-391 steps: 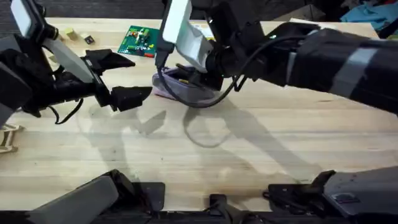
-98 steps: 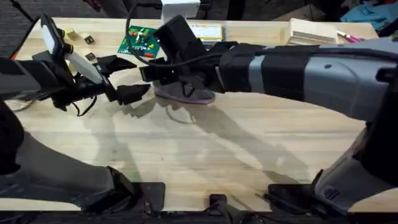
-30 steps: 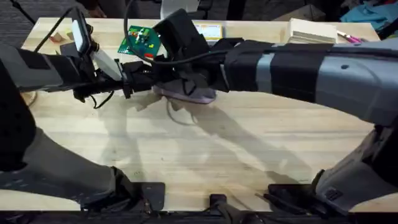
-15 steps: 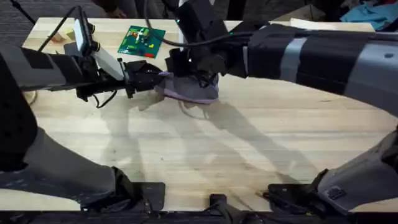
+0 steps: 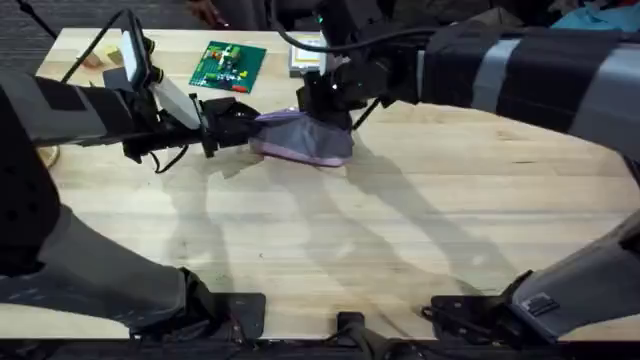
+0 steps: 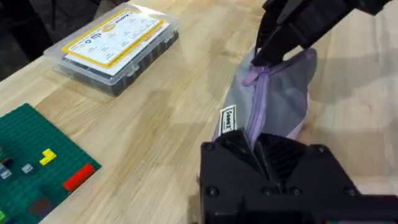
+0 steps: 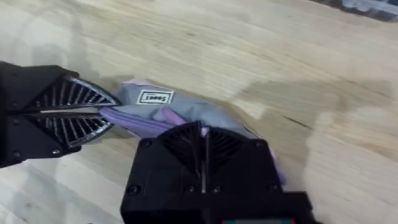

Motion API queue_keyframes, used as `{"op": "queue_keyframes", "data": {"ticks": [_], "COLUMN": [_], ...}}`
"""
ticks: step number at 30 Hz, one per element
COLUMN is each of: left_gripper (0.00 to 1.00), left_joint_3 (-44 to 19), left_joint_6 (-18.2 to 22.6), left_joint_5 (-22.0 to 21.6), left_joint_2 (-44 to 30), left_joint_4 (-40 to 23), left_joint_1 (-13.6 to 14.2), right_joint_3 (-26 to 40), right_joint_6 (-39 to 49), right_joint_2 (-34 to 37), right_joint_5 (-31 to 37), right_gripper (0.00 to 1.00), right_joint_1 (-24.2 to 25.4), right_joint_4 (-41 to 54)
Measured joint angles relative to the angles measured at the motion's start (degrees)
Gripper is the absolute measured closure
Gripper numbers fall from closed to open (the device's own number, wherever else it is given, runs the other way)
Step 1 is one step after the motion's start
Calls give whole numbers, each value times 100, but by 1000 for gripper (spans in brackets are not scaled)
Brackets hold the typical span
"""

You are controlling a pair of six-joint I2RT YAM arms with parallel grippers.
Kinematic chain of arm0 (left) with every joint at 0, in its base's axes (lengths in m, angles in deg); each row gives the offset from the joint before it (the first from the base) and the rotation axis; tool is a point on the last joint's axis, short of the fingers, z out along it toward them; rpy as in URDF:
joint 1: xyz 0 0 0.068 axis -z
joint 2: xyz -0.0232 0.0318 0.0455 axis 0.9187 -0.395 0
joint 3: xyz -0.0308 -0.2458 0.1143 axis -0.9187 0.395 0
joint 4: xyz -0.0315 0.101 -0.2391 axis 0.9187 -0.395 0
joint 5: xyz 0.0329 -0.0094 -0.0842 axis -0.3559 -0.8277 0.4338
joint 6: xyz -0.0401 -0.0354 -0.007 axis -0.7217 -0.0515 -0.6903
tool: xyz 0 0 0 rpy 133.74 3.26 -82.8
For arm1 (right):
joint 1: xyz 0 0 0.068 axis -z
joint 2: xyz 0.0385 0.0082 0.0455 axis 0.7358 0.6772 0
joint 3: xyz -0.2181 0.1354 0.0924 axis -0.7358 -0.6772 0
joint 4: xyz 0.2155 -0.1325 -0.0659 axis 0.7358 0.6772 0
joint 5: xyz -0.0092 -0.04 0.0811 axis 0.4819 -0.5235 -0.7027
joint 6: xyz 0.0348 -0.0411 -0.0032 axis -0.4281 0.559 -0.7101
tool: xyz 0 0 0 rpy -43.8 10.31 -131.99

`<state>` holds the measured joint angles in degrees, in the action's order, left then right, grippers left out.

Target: Unzip the bag, pick up the pens from the table one at a time and place them inside, then zip the bag closed.

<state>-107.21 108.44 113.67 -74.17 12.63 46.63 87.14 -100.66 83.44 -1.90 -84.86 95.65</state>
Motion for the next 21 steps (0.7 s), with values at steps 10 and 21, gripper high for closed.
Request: {"op": "queue_keyframes", "data": {"ticks": [10,21], "left_gripper": [958,958], "left_joint_3": [0,7], "left_joint_6": [0,0], "left_joint_5": [118,-139], "left_joint_2": [0,-44], "left_joint_4": [-37,-33], "left_joint_1": [163,-141], "right_joint_3": [15,14], "right_joint_6": [212,334], "right_joint_2": [-323,-418], "right_joint_5": [182,1455], "right_gripper": [970,969], "right_joint_1": [364,1518], "right_joint_4": [752,1545]}}
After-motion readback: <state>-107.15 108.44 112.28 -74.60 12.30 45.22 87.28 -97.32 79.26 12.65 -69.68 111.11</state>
